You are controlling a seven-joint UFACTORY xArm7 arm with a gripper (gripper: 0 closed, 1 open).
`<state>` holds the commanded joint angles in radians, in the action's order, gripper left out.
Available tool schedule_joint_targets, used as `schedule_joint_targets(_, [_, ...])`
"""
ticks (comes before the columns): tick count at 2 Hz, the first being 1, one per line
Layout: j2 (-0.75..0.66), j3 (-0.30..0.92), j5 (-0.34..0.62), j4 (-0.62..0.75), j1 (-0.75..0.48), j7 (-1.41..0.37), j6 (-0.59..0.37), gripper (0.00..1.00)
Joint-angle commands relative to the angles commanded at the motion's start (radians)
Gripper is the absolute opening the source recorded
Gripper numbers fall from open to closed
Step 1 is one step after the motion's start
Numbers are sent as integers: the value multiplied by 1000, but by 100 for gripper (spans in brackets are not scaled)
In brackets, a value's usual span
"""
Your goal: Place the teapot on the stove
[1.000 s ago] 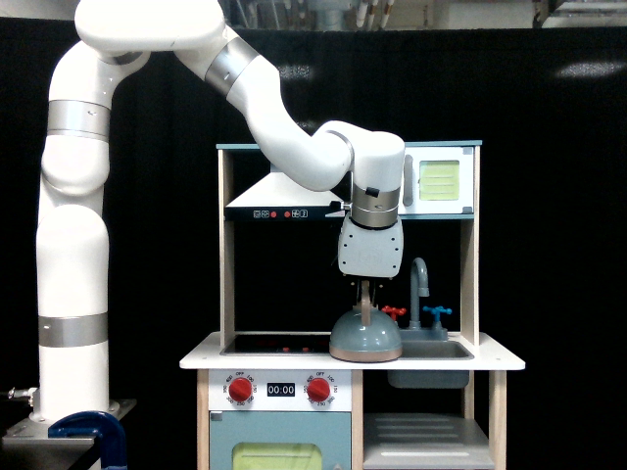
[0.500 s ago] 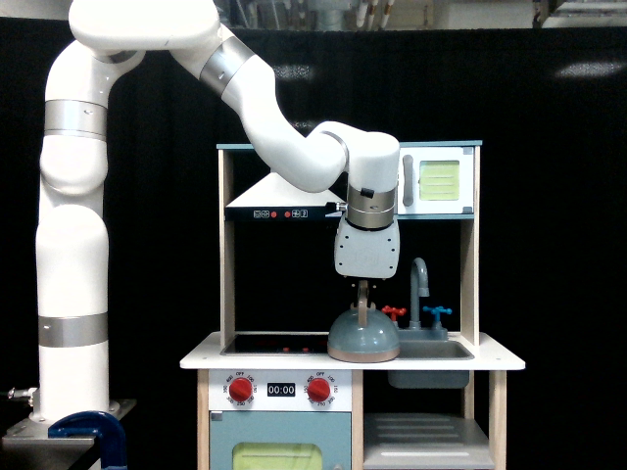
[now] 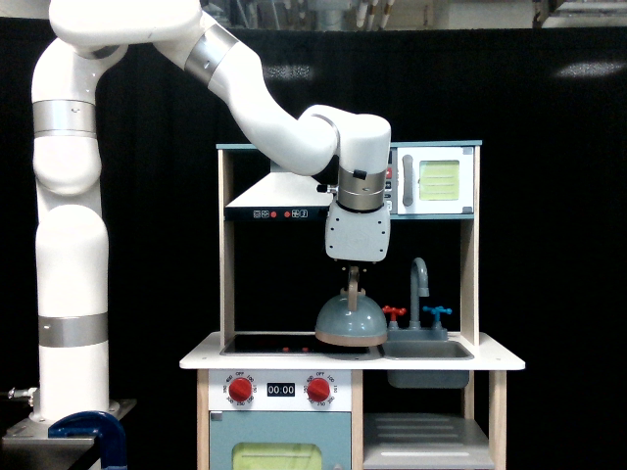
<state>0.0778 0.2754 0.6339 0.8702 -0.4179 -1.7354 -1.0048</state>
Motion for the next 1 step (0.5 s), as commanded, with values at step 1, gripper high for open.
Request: schedule_joint_targets(1, [330,-119,-25,-325,-35,155,95,0])
